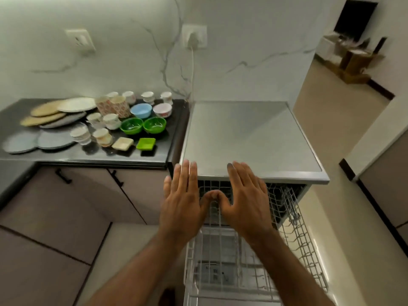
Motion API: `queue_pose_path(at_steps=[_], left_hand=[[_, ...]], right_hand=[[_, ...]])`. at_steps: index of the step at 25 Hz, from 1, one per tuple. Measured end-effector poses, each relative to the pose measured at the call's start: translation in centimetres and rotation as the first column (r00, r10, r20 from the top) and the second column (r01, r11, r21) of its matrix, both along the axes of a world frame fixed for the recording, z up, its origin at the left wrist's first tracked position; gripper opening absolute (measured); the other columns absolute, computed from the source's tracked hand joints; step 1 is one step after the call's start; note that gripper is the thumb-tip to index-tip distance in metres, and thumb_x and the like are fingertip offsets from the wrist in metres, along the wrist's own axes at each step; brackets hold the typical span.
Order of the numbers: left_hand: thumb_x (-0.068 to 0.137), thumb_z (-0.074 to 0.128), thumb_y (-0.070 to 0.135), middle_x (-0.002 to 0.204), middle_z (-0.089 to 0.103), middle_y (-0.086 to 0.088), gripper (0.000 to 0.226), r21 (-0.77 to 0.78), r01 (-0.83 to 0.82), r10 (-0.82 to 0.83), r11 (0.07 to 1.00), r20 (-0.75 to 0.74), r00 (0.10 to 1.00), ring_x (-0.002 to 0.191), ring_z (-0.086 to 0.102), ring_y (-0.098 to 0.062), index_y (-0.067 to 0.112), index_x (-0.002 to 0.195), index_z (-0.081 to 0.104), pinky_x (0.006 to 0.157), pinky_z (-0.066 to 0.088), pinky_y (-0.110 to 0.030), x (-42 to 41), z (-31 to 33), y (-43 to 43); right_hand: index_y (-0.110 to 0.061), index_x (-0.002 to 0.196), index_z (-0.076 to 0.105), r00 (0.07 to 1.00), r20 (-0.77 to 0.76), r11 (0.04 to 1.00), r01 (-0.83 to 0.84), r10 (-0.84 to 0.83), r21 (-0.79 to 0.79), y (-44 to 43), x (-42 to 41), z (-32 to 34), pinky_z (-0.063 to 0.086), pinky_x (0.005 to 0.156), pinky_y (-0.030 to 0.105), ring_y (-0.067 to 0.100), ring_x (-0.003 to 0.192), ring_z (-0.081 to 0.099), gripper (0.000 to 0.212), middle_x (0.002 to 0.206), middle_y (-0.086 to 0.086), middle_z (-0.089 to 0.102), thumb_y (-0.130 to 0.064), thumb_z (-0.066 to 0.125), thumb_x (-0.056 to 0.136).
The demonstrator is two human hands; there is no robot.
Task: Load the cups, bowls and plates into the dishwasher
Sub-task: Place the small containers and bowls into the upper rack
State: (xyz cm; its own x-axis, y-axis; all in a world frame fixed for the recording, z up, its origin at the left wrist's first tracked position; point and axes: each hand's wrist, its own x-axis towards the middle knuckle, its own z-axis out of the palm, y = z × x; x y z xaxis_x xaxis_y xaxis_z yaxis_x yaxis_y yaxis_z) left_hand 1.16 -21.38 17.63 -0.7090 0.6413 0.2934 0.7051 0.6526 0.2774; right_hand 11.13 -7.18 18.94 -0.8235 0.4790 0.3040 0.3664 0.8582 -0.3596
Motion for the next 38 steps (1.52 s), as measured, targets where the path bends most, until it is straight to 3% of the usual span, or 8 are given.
queue_pose_path(at_steps=[6,12,16,20,25,30,34,38], left_hand=[[0.096,0.013,0.08,0.172,-0.011,0.001,0.091,0.029,-0.116,0.119,0.993,-0.117,0.986,0.157,-0.015,-0.016,0.022,0.163,-0.007,0.128,0.002,-0.046,-2.3,8.8,-5.7],[0.097,0.021,0.079,0.172,-0.003,-0.002,0.093,0.097,-0.268,0.282,0.958,-0.169,0.945,0.158,-0.003,-0.021,0.02,0.164,-0.003,0.128,0.008,-0.049,-7.1,12.3,-12.5],[0.094,0.014,0.08,0.172,-0.003,-0.002,0.093,0.104,-0.311,0.325,0.945,-0.167,0.931,0.158,-0.005,-0.02,0.021,0.164,-0.005,0.128,0.008,-0.05,-12.7,12.8,-16.0],[0.097,0.019,0.077,0.172,-0.005,-0.002,0.09,0.079,-0.301,0.308,0.95,-0.098,0.946,0.158,-0.008,-0.02,0.022,0.164,-0.003,0.128,0.006,-0.048,-19.9,11.1,-17.2],[0.098,0.057,0.043,0.171,0.009,-0.008,0.084,0.001,-0.194,0.194,0.981,-0.002,0.981,0.158,0.009,-0.026,0.023,0.163,0.007,0.126,0.019,-0.052,-29.9,5.6,-17.3],[0.097,0.051,0.017,0.172,0.006,-0.005,0.084,-0.185,-0.052,0.069,0.981,0.086,0.994,0.158,0.006,-0.023,0.023,0.164,0.002,0.127,0.013,-0.048,-37.4,-0.9,-15.8],[0.098,0.043,0.014,0.172,0.0,-0.008,0.078,-0.338,0.06,-0.011,0.939,0.144,0.989,0.158,-0.001,-0.025,0.017,0.164,0.002,0.126,0.005,-0.046,-41.4,-3.9,-13.5],[0.099,0.042,0.014,0.171,0.009,-0.009,0.071,-0.399,0.141,-0.09,0.906,0.144,0.985,0.158,0.002,-0.028,0.016,0.163,0.011,0.127,0.009,-0.05,-44.2,-5.4,-11.6]], right_hand=[[-0.02,0.157,0.025,0.987,-0.115,0.993,-0.107,0.112,0.051,-4.5,-2.9,8.1,0.024,0.12,0.049,0.022,0.153,0.02,0.076,0.164,0.004,0.027,-0.06,0.049,0.096],[-0.02,0.158,0.021,0.959,-0.092,0.961,-0.257,0.267,0.103,-10.1,-8.4,11.9,0.024,0.121,0.051,0.021,0.153,0.016,0.077,0.166,0.002,0.021,-0.056,0.05,0.096],[-0.022,0.159,0.018,0.951,-0.075,0.952,-0.292,0.299,0.095,-12.1,-13.8,12.3,0.02,0.122,0.048,0.021,0.154,0.014,0.079,0.167,0.001,0.019,-0.055,0.051,0.096],[-0.017,0.156,0.031,0.954,-0.062,0.951,-0.286,0.294,0.117,-12.9,-20.4,10.5,0.033,0.116,0.049,0.024,0.149,0.028,0.078,0.161,0.005,0.033,-0.052,0.06,0.092],[-0.016,0.152,0.039,0.964,0.073,0.961,-0.261,0.255,0.086,-13.0,-30.4,6.1,0.044,0.108,0.049,0.022,0.144,0.037,0.078,0.155,0.005,0.042,-0.051,0.066,0.088],[-0.017,0.152,0.038,0.937,0.268,0.967,-0.248,0.225,0.053,-13.0,-37.2,0.5,0.04,0.112,0.046,0.021,0.144,0.036,0.072,0.155,0.003,0.042,-0.046,0.065,0.091],[-0.018,0.151,0.037,0.897,0.391,0.975,-0.221,0.205,-0.003,-12.3,-41.0,-3.2,0.039,0.11,0.044,0.02,0.142,0.036,0.068,0.155,0.002,0.041,-0.038,0.064,0.092],[-0.019,0.149,0.039,0.892,0.419,0.985,-0.159,0.171,-0.065,-11.0,-43.6,-5.2,0.042,0.104,0.046,0.02,0.14,0.038,0.06,0.152,0.0,0.044,-0.027,0.063,0.094]])
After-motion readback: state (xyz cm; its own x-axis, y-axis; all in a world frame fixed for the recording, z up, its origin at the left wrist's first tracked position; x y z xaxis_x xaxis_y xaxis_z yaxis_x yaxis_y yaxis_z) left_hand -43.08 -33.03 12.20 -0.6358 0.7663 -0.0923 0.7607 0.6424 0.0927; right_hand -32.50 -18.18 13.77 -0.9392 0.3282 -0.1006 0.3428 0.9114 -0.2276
